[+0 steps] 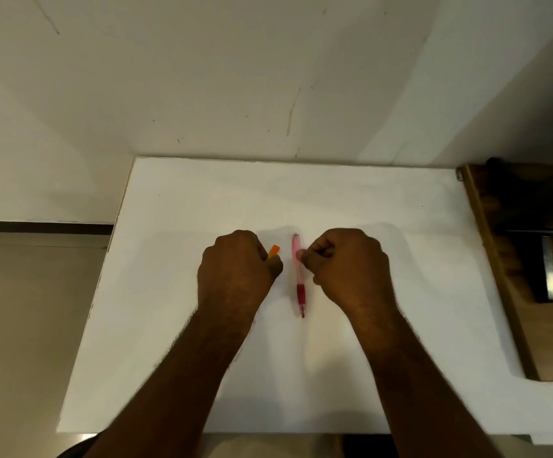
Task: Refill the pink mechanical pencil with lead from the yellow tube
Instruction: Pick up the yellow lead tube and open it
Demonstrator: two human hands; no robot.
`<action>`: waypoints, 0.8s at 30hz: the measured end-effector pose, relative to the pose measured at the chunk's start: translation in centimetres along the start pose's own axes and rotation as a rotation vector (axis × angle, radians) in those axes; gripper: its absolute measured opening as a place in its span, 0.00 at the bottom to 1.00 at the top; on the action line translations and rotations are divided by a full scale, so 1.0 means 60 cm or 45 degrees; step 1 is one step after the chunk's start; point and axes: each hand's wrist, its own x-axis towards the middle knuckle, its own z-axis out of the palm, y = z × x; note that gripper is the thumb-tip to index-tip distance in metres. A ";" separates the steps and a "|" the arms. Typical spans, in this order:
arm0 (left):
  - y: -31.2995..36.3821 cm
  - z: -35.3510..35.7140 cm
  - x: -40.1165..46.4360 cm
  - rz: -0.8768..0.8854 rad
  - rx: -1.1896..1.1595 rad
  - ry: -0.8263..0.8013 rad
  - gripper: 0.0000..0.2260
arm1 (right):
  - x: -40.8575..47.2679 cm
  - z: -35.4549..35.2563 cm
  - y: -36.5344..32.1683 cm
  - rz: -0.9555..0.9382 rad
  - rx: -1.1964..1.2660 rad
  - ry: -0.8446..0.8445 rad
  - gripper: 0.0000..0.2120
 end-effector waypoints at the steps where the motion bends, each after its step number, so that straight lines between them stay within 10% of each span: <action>1: 0.002 -0.004 -0.001 0.037 -0.019 0.016 0.10 | 0.001 -0.004 -0.001 0.002 0.128 0.041 0.10; 10: 0.024 -0.020 -0.023 0.388 -0.164 0.173 0.09 | 0.005 -0.014 -0.009 0.145 0.902 0.002 0.05; 17: 0.010 -0.038 -0.023 0.335 -0.207 0.203 0.09 | 0.006 -0.003 -0.010 0.038 0.713 0.241 0.05; 24: -0.023 -0.067 -0.010 0.267 -0.314 0.291 0.09 | -0.036 0.062 -0.037 -0.236 0.113 -0.021 0.08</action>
